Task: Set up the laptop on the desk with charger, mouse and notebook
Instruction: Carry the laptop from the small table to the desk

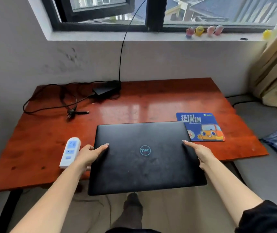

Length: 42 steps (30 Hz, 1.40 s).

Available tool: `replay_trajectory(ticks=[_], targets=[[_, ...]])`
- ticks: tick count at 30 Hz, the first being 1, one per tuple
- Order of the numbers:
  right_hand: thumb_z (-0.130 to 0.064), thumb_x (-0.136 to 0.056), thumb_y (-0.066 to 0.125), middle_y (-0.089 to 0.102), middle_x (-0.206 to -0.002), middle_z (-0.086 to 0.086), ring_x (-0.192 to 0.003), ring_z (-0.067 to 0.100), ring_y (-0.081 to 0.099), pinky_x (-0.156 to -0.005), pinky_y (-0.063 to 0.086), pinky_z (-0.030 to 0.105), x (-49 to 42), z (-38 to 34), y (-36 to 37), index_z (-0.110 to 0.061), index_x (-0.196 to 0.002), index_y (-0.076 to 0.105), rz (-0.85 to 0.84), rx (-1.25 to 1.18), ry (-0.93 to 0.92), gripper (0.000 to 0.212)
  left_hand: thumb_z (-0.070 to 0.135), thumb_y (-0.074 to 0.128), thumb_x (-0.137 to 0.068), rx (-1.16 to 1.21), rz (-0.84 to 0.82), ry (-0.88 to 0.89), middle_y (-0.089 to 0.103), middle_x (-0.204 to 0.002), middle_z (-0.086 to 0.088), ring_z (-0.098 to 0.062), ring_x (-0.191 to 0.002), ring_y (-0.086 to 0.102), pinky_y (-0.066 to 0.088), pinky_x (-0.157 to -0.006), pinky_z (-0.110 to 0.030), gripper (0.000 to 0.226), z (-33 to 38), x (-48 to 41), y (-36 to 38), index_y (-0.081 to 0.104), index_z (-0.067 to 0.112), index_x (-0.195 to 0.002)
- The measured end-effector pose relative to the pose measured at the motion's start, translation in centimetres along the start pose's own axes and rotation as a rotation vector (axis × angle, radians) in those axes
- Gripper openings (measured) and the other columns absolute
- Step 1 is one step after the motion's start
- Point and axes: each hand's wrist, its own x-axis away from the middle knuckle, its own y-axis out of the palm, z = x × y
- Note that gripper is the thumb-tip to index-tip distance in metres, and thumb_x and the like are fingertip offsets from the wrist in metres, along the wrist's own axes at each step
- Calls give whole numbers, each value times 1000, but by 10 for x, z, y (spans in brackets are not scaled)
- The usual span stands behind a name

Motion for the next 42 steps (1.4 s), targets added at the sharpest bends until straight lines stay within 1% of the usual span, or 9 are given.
replay_trajectory(ticks=[4,14,19,24,27,31,34,38,42], targets=[[-63,-20,90,70,-114,3,-109,31,63,-99,48,51,-87,-8,16,-17,-109,69,-2,-4,32,103,63,71,-68,-36,17,-11,45,-79,-1,-18,-69,43,42,-55,-25,56,32,-55,6,42,16,-79],[-60,-45,86,62,-113,4,-106,28,55,-101,43,45,-124,-100,79,-12,-89,64,56,88,90,69,68,70,-65,-116,12,-139,44,-78,-4,-21,-68,40,39,-60,-29,63,92,-156,10,46,13,-84],[-48,-71,79,47,-127,1,-129,29,41,-103,33,43,-143,-117,93,-7,-126,55,64,101,61,73,69,69,-65,-115,50,-193,54,-93,-5,-25,-83,51,51,-76,-37,71,99,-174,16,53,9,-100],[-48,-72,77,56,-126,7,-123,32,46,-102,37,44,-159,-122,96,2,-111,58,74,114,87,67,74,67,-60,-96,61,-211,53,-91,-3,-23,-81,52,49,-73,-36,72,107,-187,18,53,11,-95],[-48,-76,75,48,-139,16,-129,36,40,-107,32,50,-164,-125,98,7,-125,52,75,113,81,78,74,67,-61,-112,84,-220,55,-94,-3,-26,-87,54,51,-81,-41,71,111,-193,20,53,12,-92],[-47,-77,73,54,-100,20,-97,33,49,-86,38,41,-165,-129,99,0,-80,53,56,133,80,52,70,68,-63,-89,76,-241,56,-100,-5,-30,-93,56,51,-84,-42,67,113,-197,23,52,13,-94],[-43,-83,70,47,-83,7,-80,25,42,-74,32,36,-165,-131,98,-11,-71,44,34,190,81,43,72,69,-60,-69,60,-267,58,-105,-6,-30,-100,57,51,-86,-44,71,112,-198,24,54,13,-97],[-31,-90,67,20,-51,1,-52,19,22,-57,18,35,-159,-138,96,-19,-50,22,81,325,-11,61,67,70,-66,-47,52,-278,56,-109,-6,-28,-101,55,50,-88,-44,69,111,-197,26,54,11,-102],[-30,-86,71,18,-46,-1,-48,20,20,-53,18,36,-153,-144,95,-18,-45,21,161,406,-53,65,65,69,-67,-16,53,-282,58,-109,-6,-26,-97,57,52,-86,-44,70,109,-198,22,58,10,-109]])
